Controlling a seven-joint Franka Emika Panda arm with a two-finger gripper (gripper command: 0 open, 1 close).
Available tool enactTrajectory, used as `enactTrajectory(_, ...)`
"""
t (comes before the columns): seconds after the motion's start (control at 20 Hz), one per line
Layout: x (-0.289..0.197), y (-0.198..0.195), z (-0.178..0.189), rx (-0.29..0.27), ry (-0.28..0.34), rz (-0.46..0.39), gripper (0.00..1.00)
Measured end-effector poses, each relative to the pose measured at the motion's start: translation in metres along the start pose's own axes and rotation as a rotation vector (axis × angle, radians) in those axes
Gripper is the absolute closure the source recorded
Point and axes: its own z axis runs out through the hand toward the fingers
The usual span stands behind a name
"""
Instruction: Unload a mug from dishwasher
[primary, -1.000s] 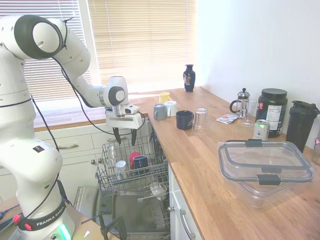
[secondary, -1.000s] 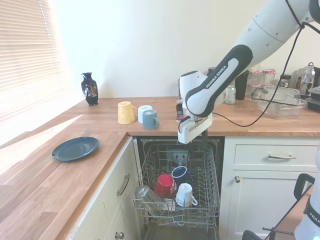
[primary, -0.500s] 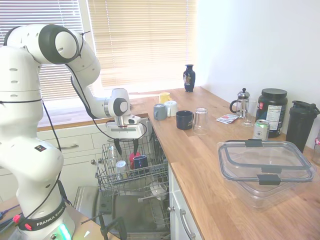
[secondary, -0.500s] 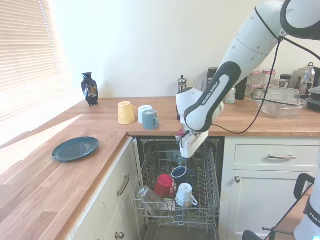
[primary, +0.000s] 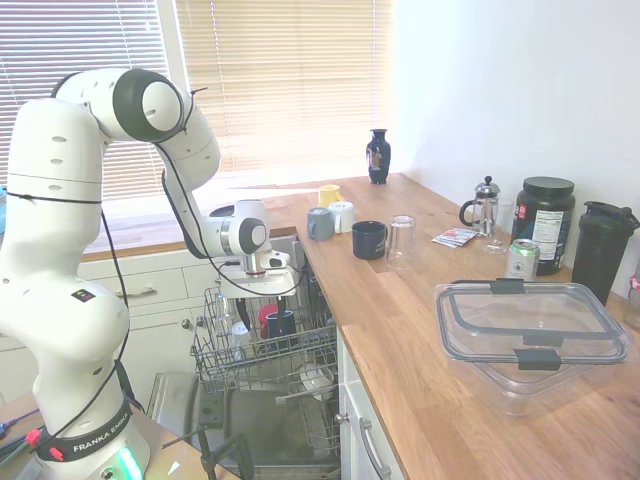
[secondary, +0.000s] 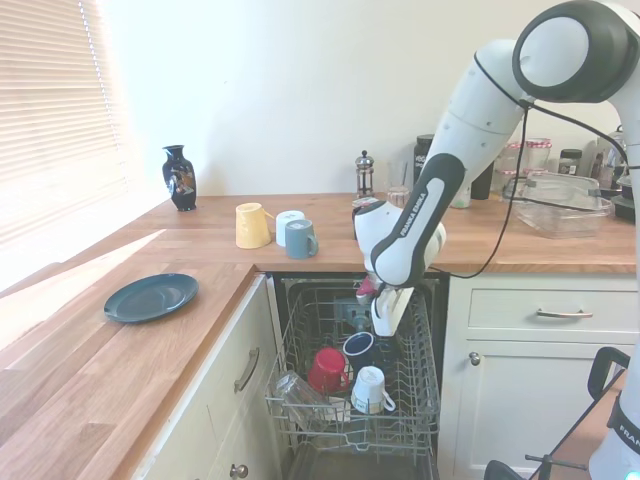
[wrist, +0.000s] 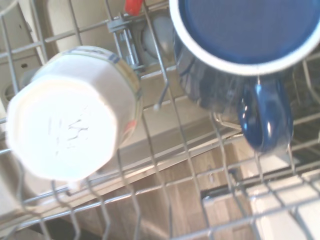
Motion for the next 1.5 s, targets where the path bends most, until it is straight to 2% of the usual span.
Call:
enactTrajectory(0.6,0.03,-0.046,0.022,-0.09,0.001,-0.111,0.0)
enactTrajectory(0.95,0.036,-0.049,0.05,-0.118,-0.02,-0.179,0.0)
enactTrajectory(1.5,0.058,-0.049,0.072,-0.143,-0.022,-0.249,0.0)
